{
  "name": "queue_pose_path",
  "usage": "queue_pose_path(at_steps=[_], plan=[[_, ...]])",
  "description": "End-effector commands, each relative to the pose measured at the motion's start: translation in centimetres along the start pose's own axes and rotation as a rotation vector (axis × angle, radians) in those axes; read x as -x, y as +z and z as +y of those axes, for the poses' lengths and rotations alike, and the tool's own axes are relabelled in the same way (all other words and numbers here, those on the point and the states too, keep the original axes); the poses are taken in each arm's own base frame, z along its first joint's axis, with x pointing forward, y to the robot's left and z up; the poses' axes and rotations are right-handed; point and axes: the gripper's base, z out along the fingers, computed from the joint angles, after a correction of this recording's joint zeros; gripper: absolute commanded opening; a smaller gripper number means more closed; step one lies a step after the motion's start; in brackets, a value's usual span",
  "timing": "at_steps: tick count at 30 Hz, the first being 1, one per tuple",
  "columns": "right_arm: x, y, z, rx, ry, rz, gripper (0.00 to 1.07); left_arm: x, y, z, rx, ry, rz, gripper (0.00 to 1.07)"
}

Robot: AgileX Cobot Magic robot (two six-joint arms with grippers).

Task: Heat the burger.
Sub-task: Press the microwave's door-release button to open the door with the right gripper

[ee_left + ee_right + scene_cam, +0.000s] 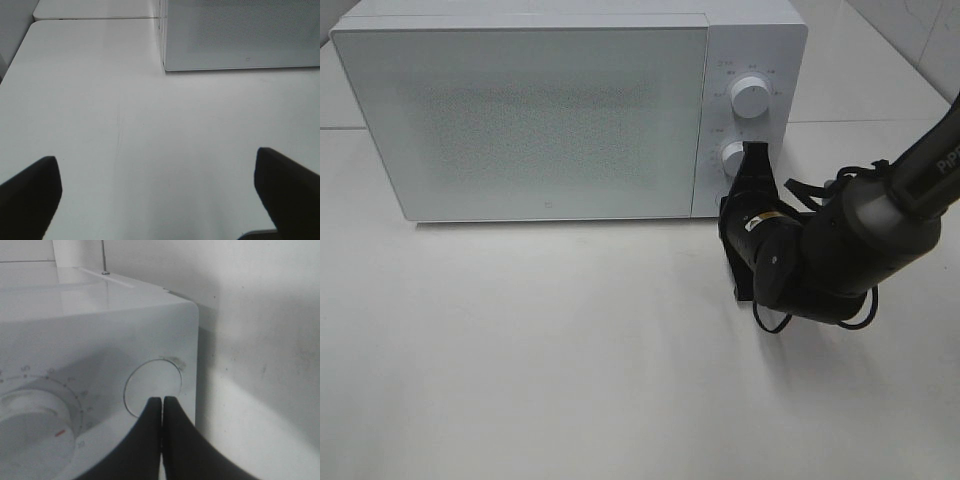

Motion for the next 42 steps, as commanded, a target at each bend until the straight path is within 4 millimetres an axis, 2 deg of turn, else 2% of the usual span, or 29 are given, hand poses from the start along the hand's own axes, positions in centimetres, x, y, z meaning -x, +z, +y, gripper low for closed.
queue_pose_path(at_steps=[1, 10, 21, 34, 36, 42], plan=[[0.1, 0.5, 0.5, 0.012, -0.007, -0.003, 0.00, -0.1, -0.1, 0.0, 0.001, -0.002, -0.025, 0.99], [-0.4, 1.4, 0.3, 0.018, 0.002, -0.008, 0.00, -0.1, -0.1, 0.0, 0.001, -0.002, -0.025, 0.99], [0.1, 2.2, 1.0, 0.048, 0.010, -0.061, 0.00, -0.1, -0.1, 0.0, 0.001, -0.002, -0.025, 0.99], [-0.2, 2.9, 3.4, 0.174, 0.041, -0.086, 0.00, -0.1, -0.1, 0.0, 0.001, -0.002, -0.025, 0.99], [-0.2, 3.0, 4.2, 0.228, 0.043, -0.101, 0.00, -0.1, -0.1, 0.0, 0.001, -0.002, -0.025, 0.99], [-0.6, 4.1, 4.7, 0.294, 0.042, -0.129, 0.00, -0.1, -0.1, 0.0, 0.001, -0.002, -0.025, 0.99]])
